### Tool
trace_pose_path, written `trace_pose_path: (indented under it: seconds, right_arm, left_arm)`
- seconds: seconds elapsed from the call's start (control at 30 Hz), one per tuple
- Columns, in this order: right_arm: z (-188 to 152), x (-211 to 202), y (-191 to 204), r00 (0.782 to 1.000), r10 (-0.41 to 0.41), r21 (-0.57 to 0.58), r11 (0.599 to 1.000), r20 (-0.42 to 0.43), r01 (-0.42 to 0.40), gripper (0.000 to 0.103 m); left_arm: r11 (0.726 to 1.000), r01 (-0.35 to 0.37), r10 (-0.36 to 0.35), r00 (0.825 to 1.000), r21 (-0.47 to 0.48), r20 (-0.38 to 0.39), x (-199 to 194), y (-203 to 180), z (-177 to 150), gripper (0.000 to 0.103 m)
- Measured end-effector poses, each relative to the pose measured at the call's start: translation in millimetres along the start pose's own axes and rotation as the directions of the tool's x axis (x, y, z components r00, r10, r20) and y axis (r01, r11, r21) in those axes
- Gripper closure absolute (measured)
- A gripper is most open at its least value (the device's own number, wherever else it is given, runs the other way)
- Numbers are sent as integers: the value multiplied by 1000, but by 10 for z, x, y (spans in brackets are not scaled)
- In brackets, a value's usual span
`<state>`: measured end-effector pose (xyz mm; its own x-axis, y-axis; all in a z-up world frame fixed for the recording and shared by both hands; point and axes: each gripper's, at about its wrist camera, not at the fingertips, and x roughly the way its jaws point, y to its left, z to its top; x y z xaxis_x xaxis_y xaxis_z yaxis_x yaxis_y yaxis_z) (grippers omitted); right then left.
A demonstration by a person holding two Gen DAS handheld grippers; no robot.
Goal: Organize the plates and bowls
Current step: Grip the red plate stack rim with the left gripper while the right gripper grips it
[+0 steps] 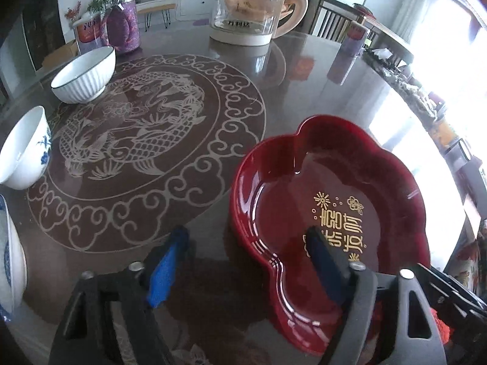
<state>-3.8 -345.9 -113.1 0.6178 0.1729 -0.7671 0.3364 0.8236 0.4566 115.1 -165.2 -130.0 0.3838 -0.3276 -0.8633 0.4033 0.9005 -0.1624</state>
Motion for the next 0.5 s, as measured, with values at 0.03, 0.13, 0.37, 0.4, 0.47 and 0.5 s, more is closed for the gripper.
trace_pose_path:
  seconds: [0.03,0.13,0.37,0.4,0.47,0.5]
  right_arm:
    - [7,54,-1,1000,-3,4,1000,-10,4,39]
    - [11,212,-52,998,15,41,999,-58,-13,60]
    - [47,321,-156,995,71,108,992,-64,-64,66]
    - [32,315,-135,996,63,98,994,-63,-57,66]
    - [11,279,-102,997,57,78,996,-51,-53,66]
    - [10,254,-63,998,53,61,997,-36,-51,67]
  left_arm:
    - [1000,8,-8,1000,-4,-5,31,2,8,37]
    - [999,40,-40,999,-17,12,43,-28,28,50]
    - [980,166,-166,986,-108,8,88,100,71,65]
    - [979,175,-175,985,-106,7,79,112,75,66]
    - [979,179,-177,984,-98,23,26,117,77,66]
    - [979,182,-179,983,-93,39,-22,115,88,66]
